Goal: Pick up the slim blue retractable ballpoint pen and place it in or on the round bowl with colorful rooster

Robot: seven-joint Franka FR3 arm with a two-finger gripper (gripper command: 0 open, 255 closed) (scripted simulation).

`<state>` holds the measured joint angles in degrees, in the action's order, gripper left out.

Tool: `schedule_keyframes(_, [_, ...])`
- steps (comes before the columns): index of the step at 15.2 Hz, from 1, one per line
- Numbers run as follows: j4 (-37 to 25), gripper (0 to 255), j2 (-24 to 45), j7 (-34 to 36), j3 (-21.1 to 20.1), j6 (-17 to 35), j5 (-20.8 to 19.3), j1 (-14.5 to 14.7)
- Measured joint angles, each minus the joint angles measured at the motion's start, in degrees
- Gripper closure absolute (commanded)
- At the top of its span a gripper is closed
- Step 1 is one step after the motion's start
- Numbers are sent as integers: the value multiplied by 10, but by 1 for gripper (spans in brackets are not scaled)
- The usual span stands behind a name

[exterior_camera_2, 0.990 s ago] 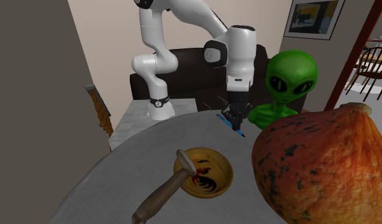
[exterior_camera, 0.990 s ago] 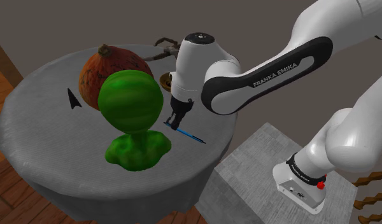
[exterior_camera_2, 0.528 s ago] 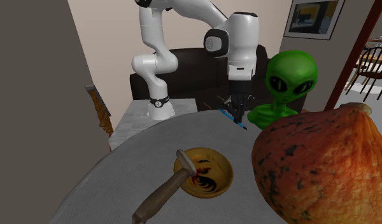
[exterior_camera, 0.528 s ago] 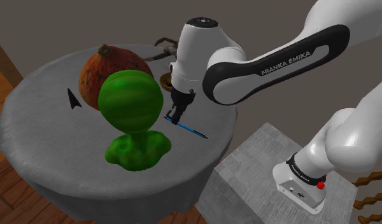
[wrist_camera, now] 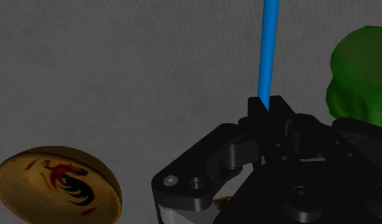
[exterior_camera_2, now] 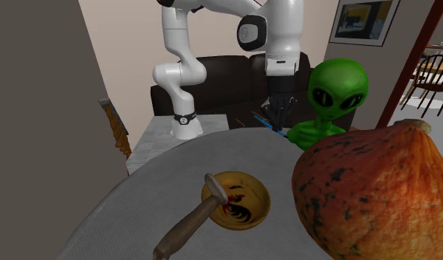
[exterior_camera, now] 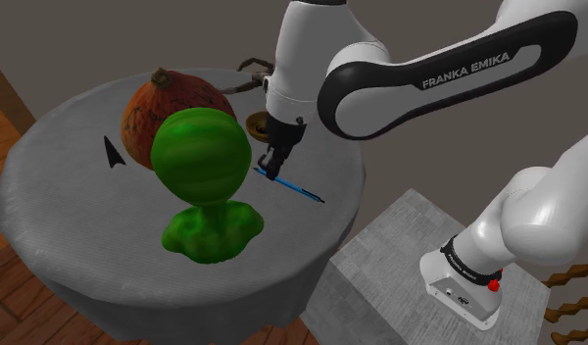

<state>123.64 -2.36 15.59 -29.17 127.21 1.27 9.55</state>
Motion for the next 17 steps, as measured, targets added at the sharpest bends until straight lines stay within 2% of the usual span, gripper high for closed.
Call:
schedule_keyframes(9, [-43,255,-17,-14,6,-59,10,-4])
schedule_keyframes(15, [-116,255,43,-58,34,-78,-16,-32])
schedule_keyframes(17, [-158,255,73,-75,44,-93,-28,-42])
